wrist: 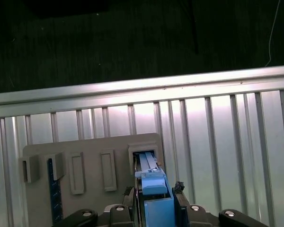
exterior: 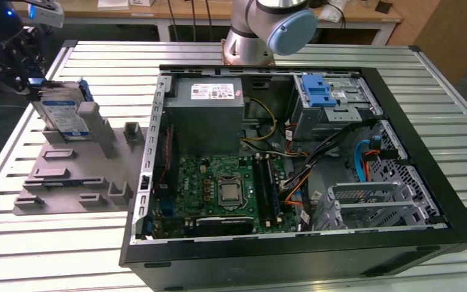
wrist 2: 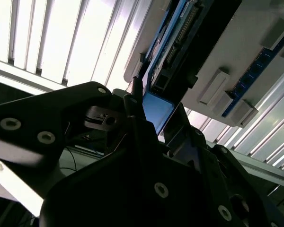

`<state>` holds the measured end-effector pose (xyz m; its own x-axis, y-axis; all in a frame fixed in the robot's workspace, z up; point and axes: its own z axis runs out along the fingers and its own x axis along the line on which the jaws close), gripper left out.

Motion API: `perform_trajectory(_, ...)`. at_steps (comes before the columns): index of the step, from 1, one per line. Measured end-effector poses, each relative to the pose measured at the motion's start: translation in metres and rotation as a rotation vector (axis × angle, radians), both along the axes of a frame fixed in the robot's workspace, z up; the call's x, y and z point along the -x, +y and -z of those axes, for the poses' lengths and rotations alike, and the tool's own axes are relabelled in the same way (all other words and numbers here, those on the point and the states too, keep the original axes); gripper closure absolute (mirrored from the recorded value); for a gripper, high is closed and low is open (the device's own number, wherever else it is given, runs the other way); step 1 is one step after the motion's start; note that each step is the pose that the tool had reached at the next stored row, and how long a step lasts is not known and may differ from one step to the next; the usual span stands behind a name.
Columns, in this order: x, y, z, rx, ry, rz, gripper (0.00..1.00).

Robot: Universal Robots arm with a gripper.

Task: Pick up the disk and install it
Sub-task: 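Pick up the disk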

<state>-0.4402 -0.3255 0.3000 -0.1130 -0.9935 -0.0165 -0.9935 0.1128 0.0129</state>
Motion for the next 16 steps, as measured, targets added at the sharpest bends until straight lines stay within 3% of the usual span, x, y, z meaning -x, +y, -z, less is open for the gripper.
perform_trajectory(4,0.0,0.0001,0.0006,-0.0002,-0.0003,0.0,0.55)
perform_trajectory(5,0.0,0.0,0.0012,-0.0002,-0.0004,0.0,0.49)
perform_trajectory(16,0.0,0.0,0.0093,0.0,0.0012,0.0,0.49)
